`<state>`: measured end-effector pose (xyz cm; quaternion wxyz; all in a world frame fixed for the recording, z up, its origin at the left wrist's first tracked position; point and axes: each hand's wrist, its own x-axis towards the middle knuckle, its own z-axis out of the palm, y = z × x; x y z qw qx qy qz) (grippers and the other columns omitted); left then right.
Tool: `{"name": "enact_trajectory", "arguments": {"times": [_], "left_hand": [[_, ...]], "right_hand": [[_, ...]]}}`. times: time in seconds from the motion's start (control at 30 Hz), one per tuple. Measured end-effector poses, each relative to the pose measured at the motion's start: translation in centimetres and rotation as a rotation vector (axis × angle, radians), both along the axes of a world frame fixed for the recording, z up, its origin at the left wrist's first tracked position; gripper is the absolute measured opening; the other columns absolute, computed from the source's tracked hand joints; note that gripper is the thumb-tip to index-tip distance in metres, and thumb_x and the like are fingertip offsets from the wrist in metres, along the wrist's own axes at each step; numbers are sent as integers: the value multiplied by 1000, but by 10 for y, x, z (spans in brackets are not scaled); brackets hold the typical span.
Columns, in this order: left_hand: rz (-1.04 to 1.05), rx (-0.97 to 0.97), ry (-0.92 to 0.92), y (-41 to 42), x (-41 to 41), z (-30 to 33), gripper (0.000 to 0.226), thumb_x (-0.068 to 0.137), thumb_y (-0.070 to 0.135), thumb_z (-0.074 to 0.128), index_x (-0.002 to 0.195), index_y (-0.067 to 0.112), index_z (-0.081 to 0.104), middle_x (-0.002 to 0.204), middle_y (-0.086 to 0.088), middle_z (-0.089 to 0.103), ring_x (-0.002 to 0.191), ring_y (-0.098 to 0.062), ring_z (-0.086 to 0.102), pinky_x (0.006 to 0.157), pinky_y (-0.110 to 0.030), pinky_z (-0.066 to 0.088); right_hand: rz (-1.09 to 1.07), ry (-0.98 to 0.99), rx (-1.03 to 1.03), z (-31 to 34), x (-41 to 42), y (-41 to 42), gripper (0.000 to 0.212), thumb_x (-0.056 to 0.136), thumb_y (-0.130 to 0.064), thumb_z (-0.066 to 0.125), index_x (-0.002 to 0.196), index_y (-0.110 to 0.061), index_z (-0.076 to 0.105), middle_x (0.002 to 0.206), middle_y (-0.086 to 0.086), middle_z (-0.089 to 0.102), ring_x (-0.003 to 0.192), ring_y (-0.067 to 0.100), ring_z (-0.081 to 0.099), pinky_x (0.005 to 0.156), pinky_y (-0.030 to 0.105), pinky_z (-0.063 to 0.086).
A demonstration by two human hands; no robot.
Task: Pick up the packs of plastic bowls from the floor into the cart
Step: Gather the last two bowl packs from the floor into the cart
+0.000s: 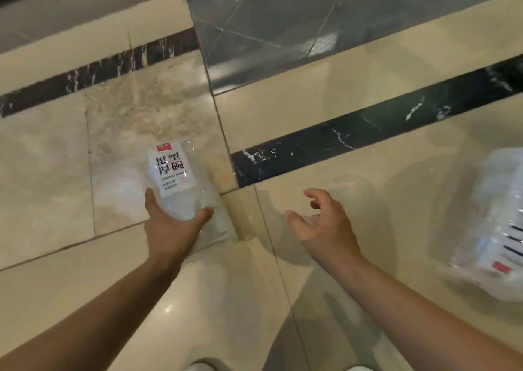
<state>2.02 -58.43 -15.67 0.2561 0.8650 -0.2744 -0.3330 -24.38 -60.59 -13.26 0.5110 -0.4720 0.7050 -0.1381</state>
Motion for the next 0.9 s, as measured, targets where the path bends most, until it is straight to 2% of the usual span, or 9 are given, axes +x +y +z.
{"name": "enact_trajectory", "arguments": {"times": [0.1, 0.17, 0.3, 0.43, 0.5, 0.6, 0.77, 0.83, 0.9], "left_hand": [[-223, -37, 47, -16, -75, 13, 129, 66, 37, 98, 165, 30, 15, 150, 2, 51, 129, -22, 55, 106, -46, 53], [-386, -54, 84, -24, -127, 15, 125, 67, 35, 98, 163, 31, 19, 151, 3, 51, 129, -21, 54, 103, -49, 54], [-606, -55, 139, -39, -222, 10, 126, 58, 55, 94, 159, 41, 20, 144, 13, 55, 128, -18, 58, 101, -53, 59], [-784, -31, 176, -50, -295, -15, 128, 53, 58, 92, 158, 43, 19, 136, 10, 60, 120, -20, 62, 100, -51, 58], [-872, -6, 162, -53, -319, -29, 135, 49, 70, 88, 159, 44, 14, 139, 2, 60, 123, -28, 63, 101, -55, 57], [-963, 5, 120, -58, -335, -45, 138, 49, 76, 83, 160, 44, 8, 141, -3, 59, 124, -32, 63, 102, -57, 57], [-852, 37, 214, -71, -334, -17, 130, 61, 50, 96, 162, 42, 14, 141, 1, 57, 127, -29, 61, 104, -56, 56], [-817, 36, 239, -73, -324, 10, 128, 64, 44, 96, 161, 43, 13, 134, 7, 56, 118, -23, 60, 101, -53, 58], [-824, 28, 256, -73, -309, 46, 125, 65, 41, 97, 161, 42, 16, 141, 8, 55, 122, -20, 58, 104, -53, 57]], "right_hand": [[-152, 167, -32, 16, -66, 6, 67, 92, -50, 72, 150, -34, 44, 151, 0, 42, 125, 22, 53, 97, 32, 47], [-262, 286, -43, 21, -113, 13, 72, 90, -49, 74, 153, -32, 43, 157, 3, 38, 140, 28, 48, 109, 39, 45], [-455, 521, -24, 14, -189, 26, 84, 84, -52, 77, 156, -28, 41, 164, 9, 33, 150, 35, 33, 120, 45, 33], [-608, 734, 52, -11, -247, 39, 111, 74, -60, 80, 163, -33, 19, 171, 12, 10, 155, 40, 17, 126, 54, 20], [-677, 667, 144, -28, -270, 40, 129, 67, -62, 86, 164, -37, 5, 172, 12, 6, 154, 43, 18, 126, 56, 19], [-800, 354, 232, -48, -280, 30, 142, 58, -61, 93, 162, -43, -3, 160, 15, 30, 144, 44, 39, 119, 56, 36], [-897, 240, 146, -43, -271, 26, 126, 50, -52, 94, 153, -40, 22, 138, 9, 56, 121, 36, 61, 101, 51, 56], [-910, 170, 136, -20, -261, 38, 117, 54, -47, 96, 151, -36, 31, 134, 2, 64, 114, 29, 66, 93, 41, 58], [-913, 84, 124, 16, -245, 56, 109, 57, -42, 97, 148, -33, 38, 126, -6, 69, 109, 22, 68, 89, 35, 56]]}}
